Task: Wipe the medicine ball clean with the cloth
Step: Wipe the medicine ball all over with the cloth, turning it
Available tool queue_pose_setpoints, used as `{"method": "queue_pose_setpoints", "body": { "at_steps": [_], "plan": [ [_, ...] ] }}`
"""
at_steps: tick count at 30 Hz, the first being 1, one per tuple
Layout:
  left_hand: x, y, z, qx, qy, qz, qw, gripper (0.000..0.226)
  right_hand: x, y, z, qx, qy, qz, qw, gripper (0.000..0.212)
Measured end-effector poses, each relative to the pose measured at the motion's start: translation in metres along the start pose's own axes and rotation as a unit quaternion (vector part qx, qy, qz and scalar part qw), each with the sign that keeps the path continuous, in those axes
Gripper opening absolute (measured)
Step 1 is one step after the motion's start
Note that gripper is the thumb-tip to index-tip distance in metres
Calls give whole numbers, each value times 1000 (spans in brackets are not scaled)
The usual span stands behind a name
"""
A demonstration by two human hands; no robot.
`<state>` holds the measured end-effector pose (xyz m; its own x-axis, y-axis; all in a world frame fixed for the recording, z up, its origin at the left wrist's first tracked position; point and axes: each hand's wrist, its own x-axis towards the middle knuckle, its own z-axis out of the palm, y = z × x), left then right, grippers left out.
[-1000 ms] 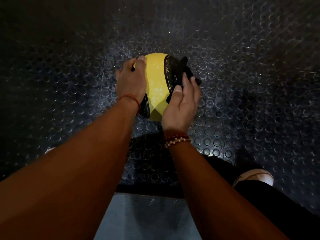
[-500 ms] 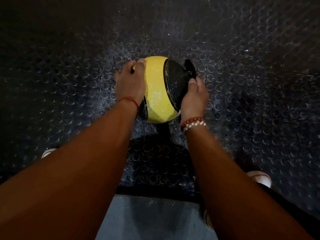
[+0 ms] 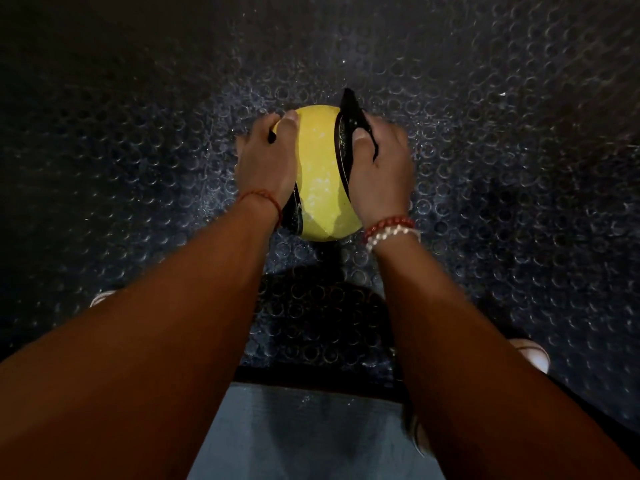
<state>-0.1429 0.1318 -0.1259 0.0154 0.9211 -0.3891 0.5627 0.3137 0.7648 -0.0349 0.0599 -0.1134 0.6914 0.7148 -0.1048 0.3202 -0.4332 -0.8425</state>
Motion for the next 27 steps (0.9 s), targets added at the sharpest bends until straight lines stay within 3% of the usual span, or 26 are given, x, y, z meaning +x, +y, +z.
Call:
{"method": "queue_pose_setpoints", "body": {
  "at_steps": [5, 10, 12, 15, 18, 22, 24, 27],
  "plan": [
    [-1, 0, 1, -12, 6, -10, 1000, 42, 34, 4, -7, 72, -59, 148, 985, 26],
    [0, 4, 3, -1, 0, -8, 1000, 45, 13, 11, -4, 111, 10, 215, 970, 21],
    [3, 4, 2, -1, -2, -3, 1000, 46, -6, 11, 2, 121, 73, 189, 972, 23],
    [8, 1, 2, -11, 3, -4, 1000, 49, -33, 6, 10, 118, 115, 64, 984, 32],
    [8, -1, -1, -12, -7, 3, 1000, 56, -37, 4, 11, 84, 88, -24, 992, 38],
    [8, -6, -5, -26, -29, 16, 999, 57, -14, -1, 5, 16, 18, -79, 997, 39],
    [9, -8, -6, -30, -33, 18, 999, 57, 4, -7, 2, -18, -22, -73, 997, 34],
    [7, -10, -6, -31, -33, 20, 999, 57, 30, -9, 0, -23, -76, 17, 997, 28]
  ]
}}
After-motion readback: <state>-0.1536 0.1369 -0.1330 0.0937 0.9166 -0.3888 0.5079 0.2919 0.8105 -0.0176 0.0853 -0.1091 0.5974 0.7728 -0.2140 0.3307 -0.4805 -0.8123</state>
